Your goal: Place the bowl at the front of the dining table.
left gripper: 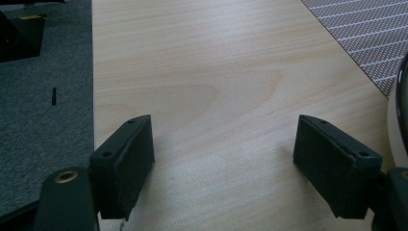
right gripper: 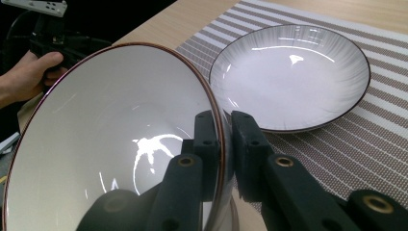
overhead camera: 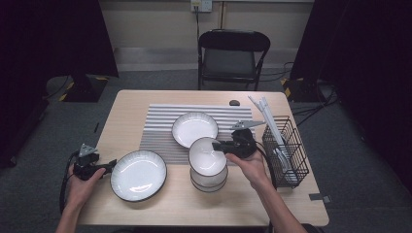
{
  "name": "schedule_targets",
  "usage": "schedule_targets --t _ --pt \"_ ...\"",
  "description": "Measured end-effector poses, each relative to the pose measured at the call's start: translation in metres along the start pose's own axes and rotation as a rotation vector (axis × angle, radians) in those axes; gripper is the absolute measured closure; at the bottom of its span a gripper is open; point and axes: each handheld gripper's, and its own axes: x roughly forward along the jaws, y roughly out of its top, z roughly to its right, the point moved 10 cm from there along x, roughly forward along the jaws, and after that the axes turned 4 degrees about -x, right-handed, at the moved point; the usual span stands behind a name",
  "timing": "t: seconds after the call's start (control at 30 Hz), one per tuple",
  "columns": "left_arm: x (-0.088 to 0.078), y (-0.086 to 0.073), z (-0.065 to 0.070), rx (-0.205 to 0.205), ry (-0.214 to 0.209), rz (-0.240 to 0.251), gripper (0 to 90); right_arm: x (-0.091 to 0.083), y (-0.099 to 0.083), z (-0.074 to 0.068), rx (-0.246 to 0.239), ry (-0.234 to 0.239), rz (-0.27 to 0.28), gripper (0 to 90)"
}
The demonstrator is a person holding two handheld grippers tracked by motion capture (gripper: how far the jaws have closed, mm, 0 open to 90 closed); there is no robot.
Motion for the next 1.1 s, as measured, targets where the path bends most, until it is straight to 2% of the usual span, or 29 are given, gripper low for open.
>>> schedule_targets --t 0.63,0.93,1.1 --pt "0.000 0.000 0.000 0.000 -0.001 0.002 21.7 -0.003 0.019 0.005 -0.001 -0.029 0.028 81.9" --pt "0.000 0.000 0.000 0.000 0.000 0.000 21.7 -0.002 0.026 0.009 0.016 -0.047 0.029 81.9" --pt "0.000 0.000 0.000 0.001 0.000 0.001 21.7 -0.002 0.037 0.010 0.019 -0.056 0.043 81.9"
